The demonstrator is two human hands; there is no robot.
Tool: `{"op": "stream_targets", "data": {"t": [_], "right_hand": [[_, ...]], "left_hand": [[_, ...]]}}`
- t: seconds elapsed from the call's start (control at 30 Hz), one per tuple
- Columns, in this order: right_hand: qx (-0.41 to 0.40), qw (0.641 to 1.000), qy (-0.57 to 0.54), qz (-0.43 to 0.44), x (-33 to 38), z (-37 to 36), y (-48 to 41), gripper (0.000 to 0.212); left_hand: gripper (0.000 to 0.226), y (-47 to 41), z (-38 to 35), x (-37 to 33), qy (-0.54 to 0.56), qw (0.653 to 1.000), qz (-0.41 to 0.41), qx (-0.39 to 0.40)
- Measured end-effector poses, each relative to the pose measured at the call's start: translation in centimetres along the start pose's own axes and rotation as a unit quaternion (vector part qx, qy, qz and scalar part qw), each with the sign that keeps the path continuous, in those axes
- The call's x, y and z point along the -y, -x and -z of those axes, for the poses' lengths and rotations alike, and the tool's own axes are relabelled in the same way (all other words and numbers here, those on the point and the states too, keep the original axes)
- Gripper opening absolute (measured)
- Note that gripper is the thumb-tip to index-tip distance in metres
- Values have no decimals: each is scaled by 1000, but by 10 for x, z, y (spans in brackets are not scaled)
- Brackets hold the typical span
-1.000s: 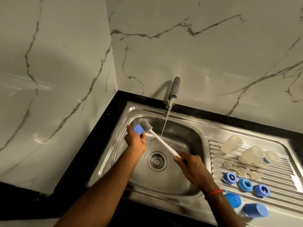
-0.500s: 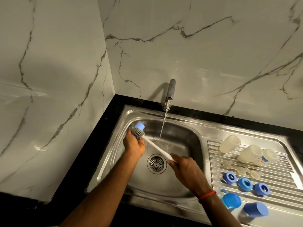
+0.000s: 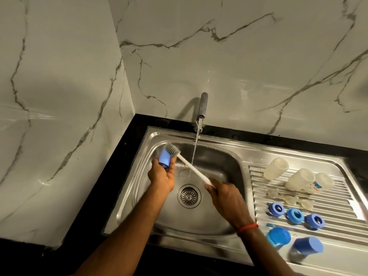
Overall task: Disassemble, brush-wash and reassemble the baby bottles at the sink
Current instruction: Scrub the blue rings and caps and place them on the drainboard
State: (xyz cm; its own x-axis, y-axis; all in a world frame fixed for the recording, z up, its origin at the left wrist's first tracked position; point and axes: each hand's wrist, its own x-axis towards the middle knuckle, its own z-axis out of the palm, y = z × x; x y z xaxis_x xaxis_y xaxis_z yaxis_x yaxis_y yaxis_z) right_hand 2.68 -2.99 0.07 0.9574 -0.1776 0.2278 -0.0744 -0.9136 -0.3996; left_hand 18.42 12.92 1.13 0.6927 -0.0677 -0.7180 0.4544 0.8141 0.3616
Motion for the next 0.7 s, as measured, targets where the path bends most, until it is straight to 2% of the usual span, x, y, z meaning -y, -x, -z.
{"op": "stream_targets", "data": {"t": [0.13, 0.23, 0.3, 0.43, 0.57, 0.7], "right_hand": [[-8, 1000, -5, 6, 12, -4, -12, 32], [27, 998, -52, 14, 8, -8, 4, 40], [46, 994, -95, 22, -1, -7, 19, 39], [29, 981, -182, -55, -12, 8, 23, 21], [138, 968, -195, -75, -4, 25, 18, 29], [160, 956, -227, -98, 18, 18, 15, 29]], "left_hand": [[32, 8, -4, 9, 10, 1000, 22, 6], [31, 0, -5, -2, 15, 1000, 18, 3], [30, -7, -1, -10, 13, 1000, 26, 9], [36, -4, 6, -15, 16, 997, 49, 56], [45, -4, 10, -14, -12, 993, 65, 101], [49, -3, 10, -9, -22, 987, 77, 137]]}}
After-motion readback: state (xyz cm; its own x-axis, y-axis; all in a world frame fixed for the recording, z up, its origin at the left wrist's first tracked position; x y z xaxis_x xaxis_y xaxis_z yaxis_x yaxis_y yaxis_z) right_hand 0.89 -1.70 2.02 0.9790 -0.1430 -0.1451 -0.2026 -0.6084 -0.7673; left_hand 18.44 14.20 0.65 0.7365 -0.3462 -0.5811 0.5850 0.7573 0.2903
